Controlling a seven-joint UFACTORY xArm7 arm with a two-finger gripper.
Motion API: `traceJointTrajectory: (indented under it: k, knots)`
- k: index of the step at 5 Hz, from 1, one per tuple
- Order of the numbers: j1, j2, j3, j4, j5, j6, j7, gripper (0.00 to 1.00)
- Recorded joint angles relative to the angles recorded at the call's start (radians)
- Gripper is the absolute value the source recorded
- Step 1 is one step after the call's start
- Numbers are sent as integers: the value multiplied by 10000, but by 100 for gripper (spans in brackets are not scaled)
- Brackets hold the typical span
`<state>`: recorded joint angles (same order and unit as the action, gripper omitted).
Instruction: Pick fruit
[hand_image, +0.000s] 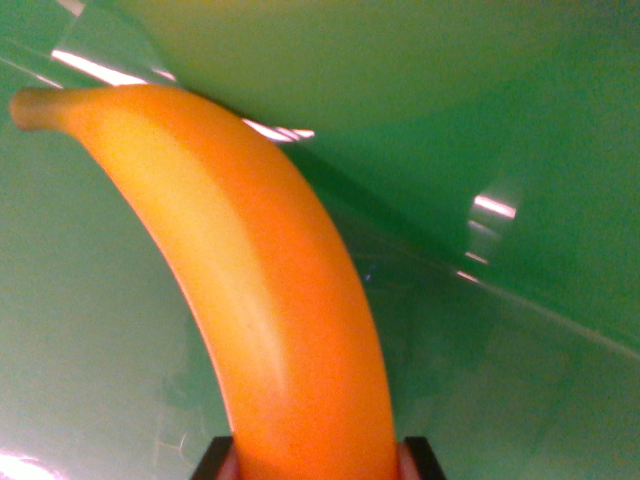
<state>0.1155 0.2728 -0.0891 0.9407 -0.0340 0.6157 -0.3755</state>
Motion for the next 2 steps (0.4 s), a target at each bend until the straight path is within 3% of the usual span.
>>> traceJointTrajectory:
  k: [1,2]
  knots:
    - [0,0,0,0,0,0,0,100]
    - [4,-177,0,181,-9,358,-4,100]
